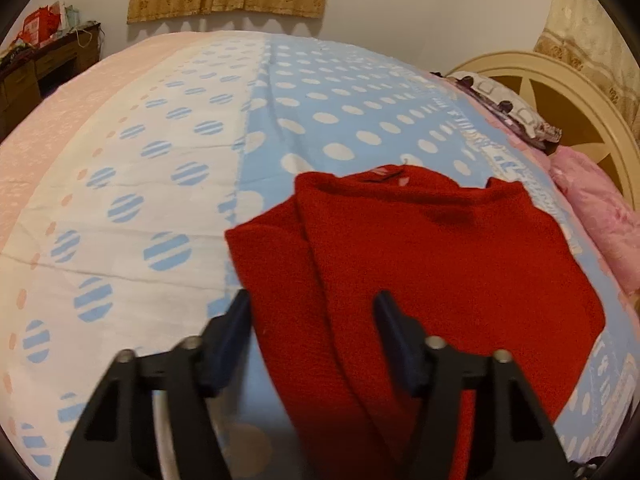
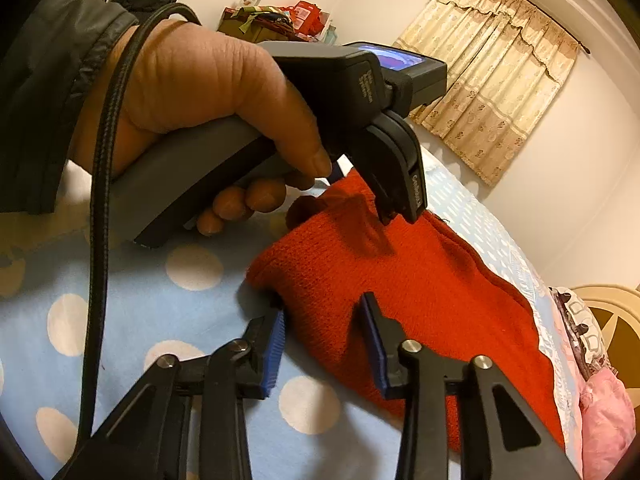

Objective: Fold small clothes
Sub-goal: 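Move the left tool to the folded cardigan's side edge and close on it, then lift the side edge with the left tool and fold it over the cardigan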

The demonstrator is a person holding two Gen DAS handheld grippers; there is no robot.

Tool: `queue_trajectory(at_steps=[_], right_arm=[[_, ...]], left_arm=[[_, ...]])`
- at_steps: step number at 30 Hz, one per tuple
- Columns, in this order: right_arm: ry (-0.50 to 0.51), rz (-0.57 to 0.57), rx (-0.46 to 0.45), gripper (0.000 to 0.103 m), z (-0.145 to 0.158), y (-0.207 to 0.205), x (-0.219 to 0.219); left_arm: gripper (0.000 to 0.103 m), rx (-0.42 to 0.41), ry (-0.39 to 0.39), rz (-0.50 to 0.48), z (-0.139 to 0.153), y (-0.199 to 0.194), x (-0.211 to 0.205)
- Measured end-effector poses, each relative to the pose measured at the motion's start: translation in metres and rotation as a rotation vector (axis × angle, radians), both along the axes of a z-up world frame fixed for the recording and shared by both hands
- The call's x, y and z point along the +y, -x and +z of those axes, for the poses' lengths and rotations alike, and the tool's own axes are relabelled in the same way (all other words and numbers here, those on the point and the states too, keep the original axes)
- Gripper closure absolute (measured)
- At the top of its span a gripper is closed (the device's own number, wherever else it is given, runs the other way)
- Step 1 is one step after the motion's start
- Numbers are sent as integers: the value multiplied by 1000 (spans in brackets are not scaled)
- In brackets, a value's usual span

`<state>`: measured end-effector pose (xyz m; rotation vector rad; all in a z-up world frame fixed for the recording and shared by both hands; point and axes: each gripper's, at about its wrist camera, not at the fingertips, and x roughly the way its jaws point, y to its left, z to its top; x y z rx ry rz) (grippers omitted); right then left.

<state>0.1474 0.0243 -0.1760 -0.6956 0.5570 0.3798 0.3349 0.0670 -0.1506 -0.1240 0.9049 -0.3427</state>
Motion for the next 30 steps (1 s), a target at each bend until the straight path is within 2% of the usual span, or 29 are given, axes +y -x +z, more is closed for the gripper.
queue_trajectory(at_steps=[1,2,3,4,6,10,17,30], right_arm=[[3,4,1,76,0,0,0],[5,7,3,80,0,0,1],[4,8,6,82,0,0,1],[-3,9,13,84,2,0,0],[-36,6,31,87,6,-3,-5],[-133,-14,70,89,21,-7,-21],[-269,-40,115,90,39,-11,-49],[-448,-122,75,90,75,-8,-106]], left_arm=[[47,-1,6,-1,0,0,0],[53,-2,10,-8,0,0,0],[67,1,26,-20,0,0,0],[75,9,48,-30,0,-1,0],[82,21,71,-36,2,-2,0],[84,21,61,-58,7,-2,-2],[85,25,117,-61,23,-2,-1],[86,-29,228,-67,64,-5,-33]])
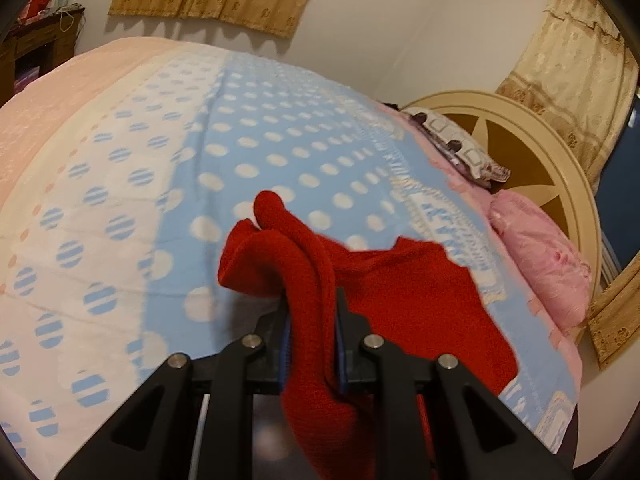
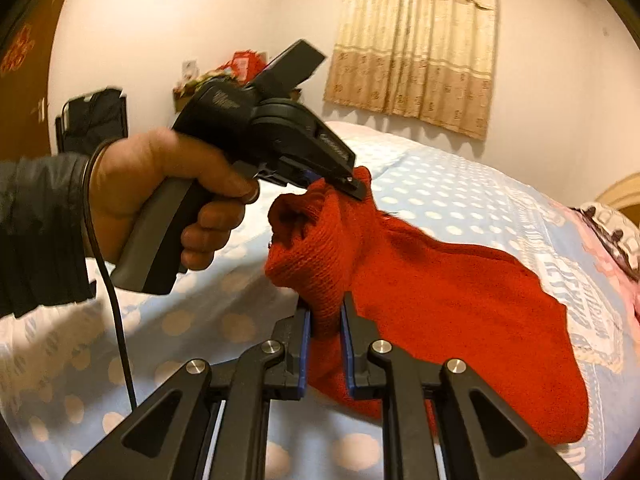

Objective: Fold small clothes
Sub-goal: 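Lift the side edge with the left tool and fold it over the cardigan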

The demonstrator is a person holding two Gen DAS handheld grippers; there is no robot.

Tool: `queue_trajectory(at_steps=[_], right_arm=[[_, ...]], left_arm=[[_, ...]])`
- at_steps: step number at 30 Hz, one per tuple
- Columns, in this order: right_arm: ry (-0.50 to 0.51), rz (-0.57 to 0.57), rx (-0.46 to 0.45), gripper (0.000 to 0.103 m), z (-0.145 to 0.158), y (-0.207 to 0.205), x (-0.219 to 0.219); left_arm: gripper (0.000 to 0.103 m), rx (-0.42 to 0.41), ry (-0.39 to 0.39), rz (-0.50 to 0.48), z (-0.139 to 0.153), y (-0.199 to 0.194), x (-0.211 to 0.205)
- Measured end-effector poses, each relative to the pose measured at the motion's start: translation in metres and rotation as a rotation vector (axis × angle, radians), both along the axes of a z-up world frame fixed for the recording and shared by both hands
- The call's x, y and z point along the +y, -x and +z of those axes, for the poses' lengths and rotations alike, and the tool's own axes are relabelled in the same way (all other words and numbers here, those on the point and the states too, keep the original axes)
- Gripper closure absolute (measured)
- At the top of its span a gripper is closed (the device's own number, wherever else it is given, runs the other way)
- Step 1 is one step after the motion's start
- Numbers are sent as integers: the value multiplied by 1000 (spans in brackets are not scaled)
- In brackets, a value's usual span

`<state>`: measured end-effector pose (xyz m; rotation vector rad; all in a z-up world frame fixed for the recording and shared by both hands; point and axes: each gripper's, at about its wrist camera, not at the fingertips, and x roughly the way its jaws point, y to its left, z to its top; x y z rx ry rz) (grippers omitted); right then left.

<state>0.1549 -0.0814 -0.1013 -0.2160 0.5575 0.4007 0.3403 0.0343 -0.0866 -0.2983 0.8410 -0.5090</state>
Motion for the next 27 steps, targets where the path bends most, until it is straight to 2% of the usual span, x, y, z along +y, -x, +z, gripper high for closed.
queue_trajectory(at_steps=[6,11,19,27], right_arm=[[-74,-64,-5,90,7,-1,-37],[-107,-106,-1,90,5,7,-58],[-173,-191,17,91,7,6,-103],[-281,-265,75,91,9,1,-152]], left_arm=[[86,-39,8,-39,22,-4,-36],[86,-51,-19,-82,31,-9,-70],[86,-60,-36,-149,36,-13,-125],[86,-54,-74,-189,33,-19,-172]])
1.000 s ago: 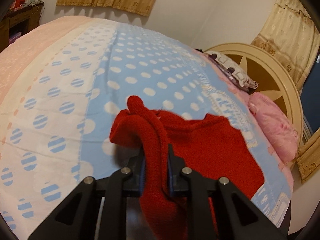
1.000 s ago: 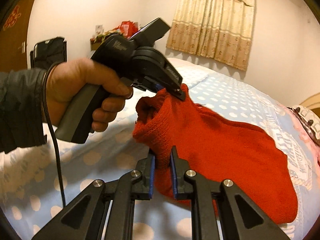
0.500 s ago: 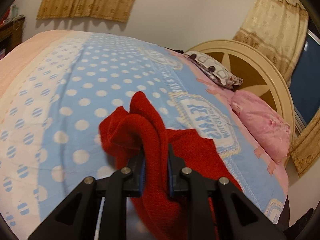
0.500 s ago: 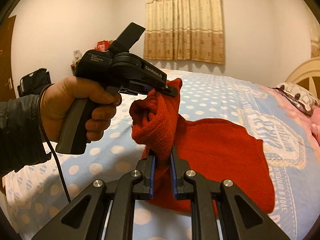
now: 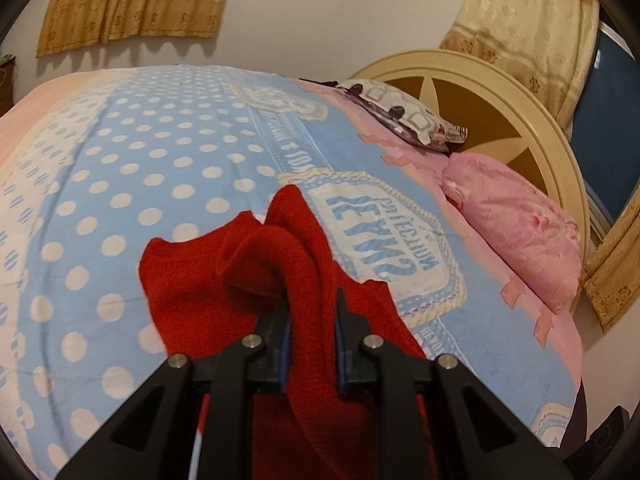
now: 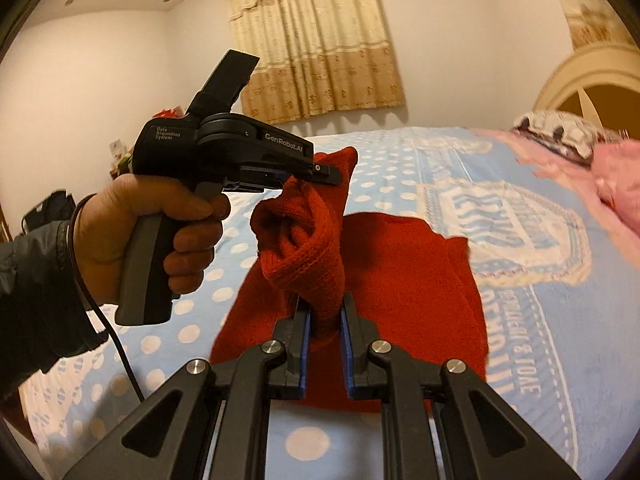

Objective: Fold small clothes
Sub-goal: 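Lift the side edge with the left tool and fold it over the cardigan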

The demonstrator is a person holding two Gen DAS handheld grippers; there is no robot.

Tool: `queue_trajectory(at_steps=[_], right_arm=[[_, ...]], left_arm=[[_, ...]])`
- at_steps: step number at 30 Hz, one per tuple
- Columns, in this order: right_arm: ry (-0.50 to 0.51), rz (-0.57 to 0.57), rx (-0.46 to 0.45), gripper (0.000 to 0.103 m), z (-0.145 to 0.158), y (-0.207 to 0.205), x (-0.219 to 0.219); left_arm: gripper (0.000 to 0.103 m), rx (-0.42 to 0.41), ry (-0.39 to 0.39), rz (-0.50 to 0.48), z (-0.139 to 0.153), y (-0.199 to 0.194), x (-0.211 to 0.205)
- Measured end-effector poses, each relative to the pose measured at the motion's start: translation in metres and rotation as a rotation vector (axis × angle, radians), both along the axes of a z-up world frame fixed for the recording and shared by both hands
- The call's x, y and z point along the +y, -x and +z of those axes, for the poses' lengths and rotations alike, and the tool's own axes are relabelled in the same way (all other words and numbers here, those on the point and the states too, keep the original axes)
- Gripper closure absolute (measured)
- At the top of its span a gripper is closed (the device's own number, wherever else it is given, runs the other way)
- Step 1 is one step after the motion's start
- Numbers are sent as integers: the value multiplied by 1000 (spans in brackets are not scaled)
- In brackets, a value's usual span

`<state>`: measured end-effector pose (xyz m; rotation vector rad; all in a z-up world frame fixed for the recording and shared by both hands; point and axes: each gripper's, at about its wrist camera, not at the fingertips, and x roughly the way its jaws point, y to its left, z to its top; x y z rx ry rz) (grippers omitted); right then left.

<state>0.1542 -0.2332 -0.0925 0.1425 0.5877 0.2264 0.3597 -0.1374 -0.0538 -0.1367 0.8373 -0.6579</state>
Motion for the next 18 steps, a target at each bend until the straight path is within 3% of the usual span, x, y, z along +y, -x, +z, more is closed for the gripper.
queue_trajectory(at_steps=[4,13,18], right_arm=[[-69,-28,26,91,-6,-5,-23],[-115,-69,54,91,-18,-9,-47],[-230,-106,96,91,-30,-10,-64]], left_arm=[[86,6,-22,-12,-5,-2,-17],[86,-1,-93,-13,-14,-3,-49],[86,-8,-131,-16,-14,0,-64]])
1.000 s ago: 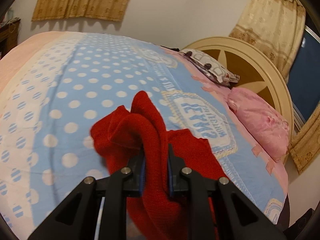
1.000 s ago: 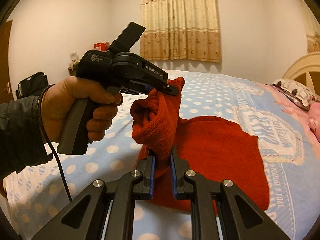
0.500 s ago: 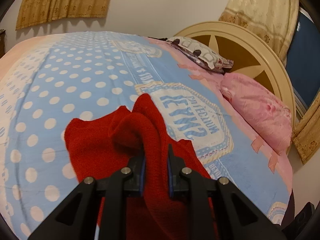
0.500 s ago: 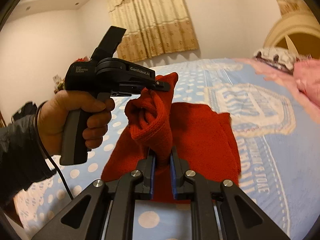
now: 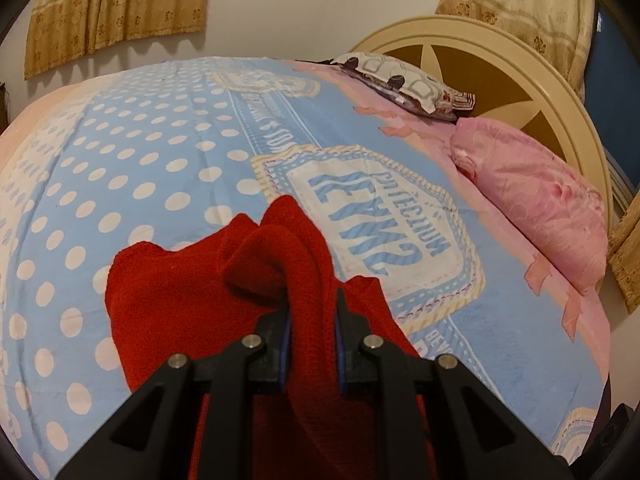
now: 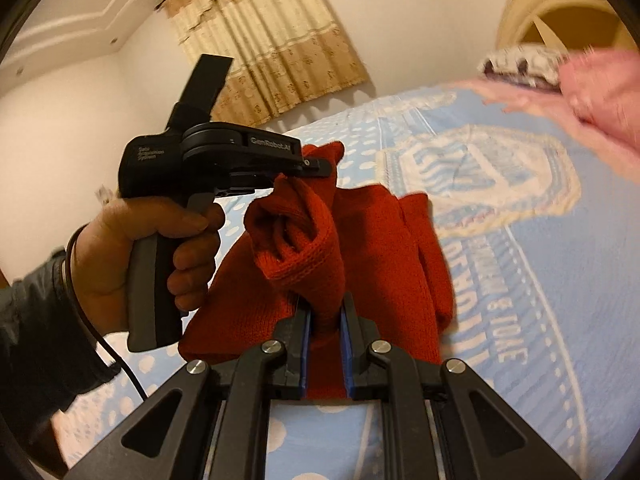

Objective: Fold small clothes
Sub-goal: 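Lift the side edge with the left tool and fold it over the cardigan, then open the left tool and release the folded cardigan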

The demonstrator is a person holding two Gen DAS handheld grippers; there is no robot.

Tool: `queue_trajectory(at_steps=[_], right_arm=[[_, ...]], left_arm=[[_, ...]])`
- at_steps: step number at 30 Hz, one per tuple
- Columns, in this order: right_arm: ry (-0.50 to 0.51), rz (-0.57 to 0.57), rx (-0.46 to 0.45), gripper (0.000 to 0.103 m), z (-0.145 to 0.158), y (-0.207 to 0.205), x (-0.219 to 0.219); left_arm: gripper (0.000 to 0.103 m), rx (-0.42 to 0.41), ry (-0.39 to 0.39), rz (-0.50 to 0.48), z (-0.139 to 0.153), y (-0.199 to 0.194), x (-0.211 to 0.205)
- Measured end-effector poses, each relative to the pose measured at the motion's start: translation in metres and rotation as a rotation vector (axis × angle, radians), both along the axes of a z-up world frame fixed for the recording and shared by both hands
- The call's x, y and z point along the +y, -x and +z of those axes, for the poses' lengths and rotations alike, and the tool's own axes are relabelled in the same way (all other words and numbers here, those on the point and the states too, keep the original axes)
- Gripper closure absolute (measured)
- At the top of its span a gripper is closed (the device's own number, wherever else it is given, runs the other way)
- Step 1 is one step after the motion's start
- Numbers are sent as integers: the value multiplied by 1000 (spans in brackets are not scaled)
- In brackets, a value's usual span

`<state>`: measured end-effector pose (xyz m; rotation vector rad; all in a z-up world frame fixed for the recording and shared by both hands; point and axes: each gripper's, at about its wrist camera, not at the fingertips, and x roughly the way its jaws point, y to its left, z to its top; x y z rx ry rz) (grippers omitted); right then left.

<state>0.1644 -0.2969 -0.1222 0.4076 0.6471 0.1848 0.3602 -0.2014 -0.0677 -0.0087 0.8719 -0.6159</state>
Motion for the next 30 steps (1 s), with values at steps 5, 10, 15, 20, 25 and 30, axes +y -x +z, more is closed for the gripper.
queue_trajectory(at_steps=[5,10,15,20,25,30], right_arm=[[-142,-33,50,91,-13,-3,-21],[-265,-53,97,91,-28,-7,-35],[-312,-75,113,91,-32,-8,-41],[-322,-75,125,91,-33,-7,-42],[-368,-98,137,91,-40,-6,-49],[-428,-131,140,91,-44,-2,-57]], left_arm=[[86,14,-56,-5,-8,-4,-17],[86,9,-114,-11,-15,-3,-33],[83,-22,-181,-20,-18,1,-46],[73,-84,-222,-25,-10,9,-53],[55,-162,-208,3,8,16,-46],[42,-183,-208,0,8,30,-33]])
